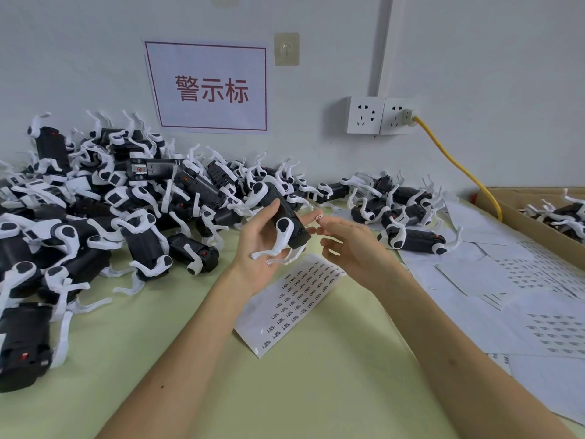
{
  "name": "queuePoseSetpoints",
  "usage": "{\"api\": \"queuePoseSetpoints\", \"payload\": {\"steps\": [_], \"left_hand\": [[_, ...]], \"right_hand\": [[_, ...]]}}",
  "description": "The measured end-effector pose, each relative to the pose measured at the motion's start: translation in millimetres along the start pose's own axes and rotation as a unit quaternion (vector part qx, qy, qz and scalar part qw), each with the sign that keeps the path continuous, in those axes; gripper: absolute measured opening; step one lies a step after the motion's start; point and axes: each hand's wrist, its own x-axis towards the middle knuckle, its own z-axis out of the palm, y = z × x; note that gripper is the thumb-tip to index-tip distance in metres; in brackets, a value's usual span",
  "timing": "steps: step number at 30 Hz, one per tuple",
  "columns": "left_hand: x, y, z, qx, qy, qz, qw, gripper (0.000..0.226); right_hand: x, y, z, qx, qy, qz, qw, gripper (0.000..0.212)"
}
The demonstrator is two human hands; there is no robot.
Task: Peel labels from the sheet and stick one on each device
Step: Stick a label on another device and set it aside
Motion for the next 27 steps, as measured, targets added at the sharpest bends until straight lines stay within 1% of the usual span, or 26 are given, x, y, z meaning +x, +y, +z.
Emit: {"api": "queuePoseSetpoints", "payload": {"steps": [1, 3, 6, 9, 11, 12, 13, 14, 15, 16, 17, 18, 20, 21, 23, 24, 26, 27], "left_hand": [[0.6, -0.8, -0.8, -0.016, 0.007, -0.001, 1.0, 0.048], [3.0, -3.8, -3.4, -0.041, 0.009, 0.004, 0.999, 0.037], [4.4, -4.0, -3.7, -0.059, 0.016, 0.004, 0.998, 0.039], [3.6, -2.7, -2.5, -0.046, 0.018, -0.004, 0.999, 0.038], [4.2, -3.4, -4.1, -0.025, 0.053, -0.012, 0.998, 0.042], [5.0, -3.4, -3.8, -0.018, 0.065, -0.016, 0.998, 0.049], [5.6, -4.3, -3.9, -0.007, 0.061, -0.022, 0.998, 0.058], [4.6, -3.8, -1.4, 0.004, 0.062, -0.027, 0.998, 0.063], [4.5, -4.1, 0.1, 0.007, 0.081, -0.029, 0.996, 0.056], [5.2, -4.9, -0.6, 0.01, 0.11, -0.029, 0.993, 0.043], [6.0, -6.2, -2.4, 0.01, 0.135, -0.029, 0.99, 0.039], [5.5, -6.8, -1.9, 0.001, 0.134, -0.037, 0.99, 0.039], [4.4, -6.6, -2.1, -0.029, 0.104, -0.041, 0.993, 0.04], [4.7, -6.4, -3.8, -0.034, 0.102, -0.04, 0.993, 0.04], [5.6, -5.2, -4.4, -0.024, 0.119, -0.034, 0.992, 0.044], [6.1, -5.6, -3.9, -0.012, 0.132, -0.029, 0.991, 0.052], [7.6, -7.7, -3.9, 0.019, 0.161, -0.022, 0.986, 0.066], [8.0, -8.3, -3.3, 0.031, 0.172, -0.019, 0.984, 0.067]], "right_hand": [[0.2, 0.0, 0.0, 0.006, 0.001, 0.001, 1.0, 0.009], [0.5, -0.3, -0.1, 0.012, 0.004, 0.003, 1.0, 0.01], [0.8, -0.6, 0.8, 0.025, 0.013, 0.007, 1.0, 0.008], [0.2, -0.6, 2.6, 0.035, 0.015, 0.01, 0.999, 0.007], [0.2, -0.8, 3.2, 0.041, 0.014, 0.011, 0.999, 0.007], [0.3, -0.9, 3.3, 0.041, 0.012, 0.01, 0.999, 0.007], [0.2, -0.9, 3.3, 0.038, 0.011, 0.009, 0.999, 0.007], [0.5, -0.8, 3.4, 0.033, 0.01, 0.006, 0.999, 0.007], [0.3, -0.4, 2.9, 0.027, 0.009, 0.001, 1.0, 0.008], [0.6, -0.1, 2.6, 0.021, 0.009, -0.003, 1.0, 0.008], [0.8, 0.3, 2.1, 0.014, 0.009, -0.005, 1.0, 0.01], [0.7, 0.3, 1.9, 0.006, 0.006, -0.005, 1.0, 0.013], [-0.1, -0.5, 3.0, -0.012, -0.005, -0.004, 1.0, 0.016], [-0.4, -0.9, 3.5, -0.014, -0.012, -0.004, 1.0, 0.013], [-1.2, -1.5, 4.8, -0.008, -0.017, -0.006, 1.0, 0.008], [-1.2, -1.8, 5.3, -0.01, -0.019, -0.012, 1.0, 0.008], [-0.6, -1.2, 6.1, -0.051, -0.025, -0.031, 0.998, 0.016], [-0.6, -0.3, 7.4, -0.077, -0.033, -0.038, 0.996, 0.022]]}}
